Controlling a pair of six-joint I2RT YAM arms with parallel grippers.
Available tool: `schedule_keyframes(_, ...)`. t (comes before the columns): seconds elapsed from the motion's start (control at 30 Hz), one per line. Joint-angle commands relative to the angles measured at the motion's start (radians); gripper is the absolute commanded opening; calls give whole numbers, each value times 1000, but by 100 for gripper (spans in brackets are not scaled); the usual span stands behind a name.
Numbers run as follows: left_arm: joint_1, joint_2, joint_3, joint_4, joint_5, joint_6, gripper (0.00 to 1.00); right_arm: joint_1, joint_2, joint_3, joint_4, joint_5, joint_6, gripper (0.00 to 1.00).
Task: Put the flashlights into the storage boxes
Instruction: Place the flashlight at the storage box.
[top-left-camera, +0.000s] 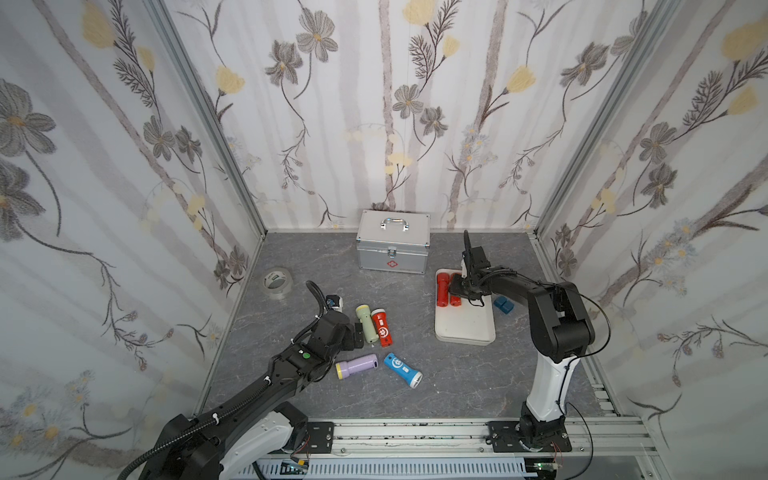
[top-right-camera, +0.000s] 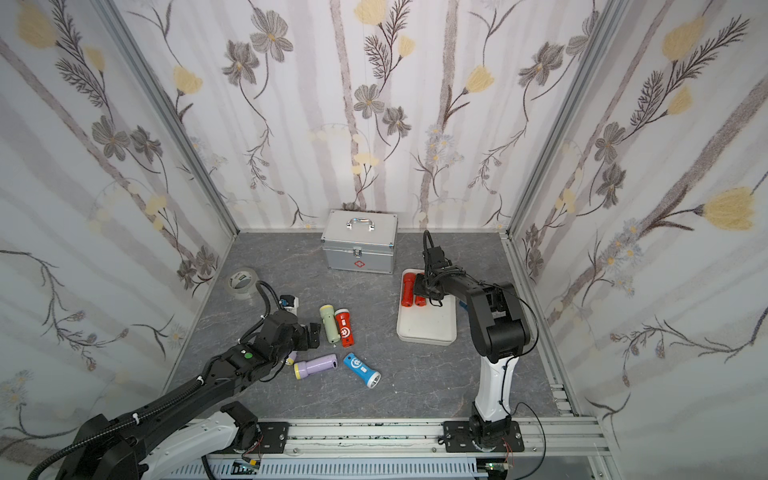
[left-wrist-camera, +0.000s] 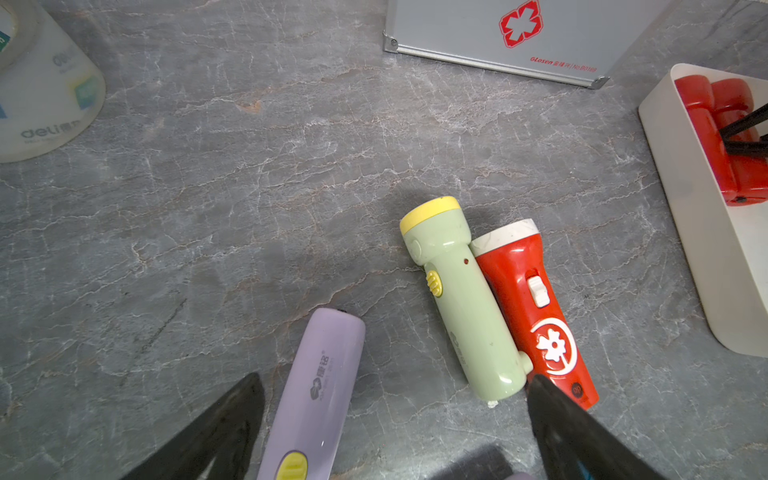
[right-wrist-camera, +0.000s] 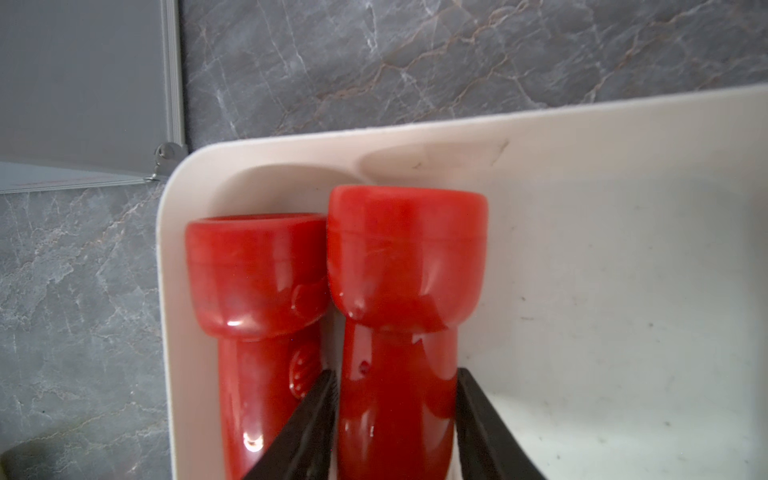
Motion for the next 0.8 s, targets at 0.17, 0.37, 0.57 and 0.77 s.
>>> schedule_keyframes(0.17,0,-2,2,12,-26,3,100,1,-33,5,6,7,-8,51)
schedule_keyframes(0.37,0,20,6,27,-109,-27,100,0,-136,-20,-15,15,-43,56)
schedule_keyframes(0.57,34,53,106,-150,-170,-277,100,1,-302,-81,-30,16,-69,58)
schedule_keyframes(0.77,13,169,227,-222,15,-370,92,2,-555,-300,73,64,-66,58)
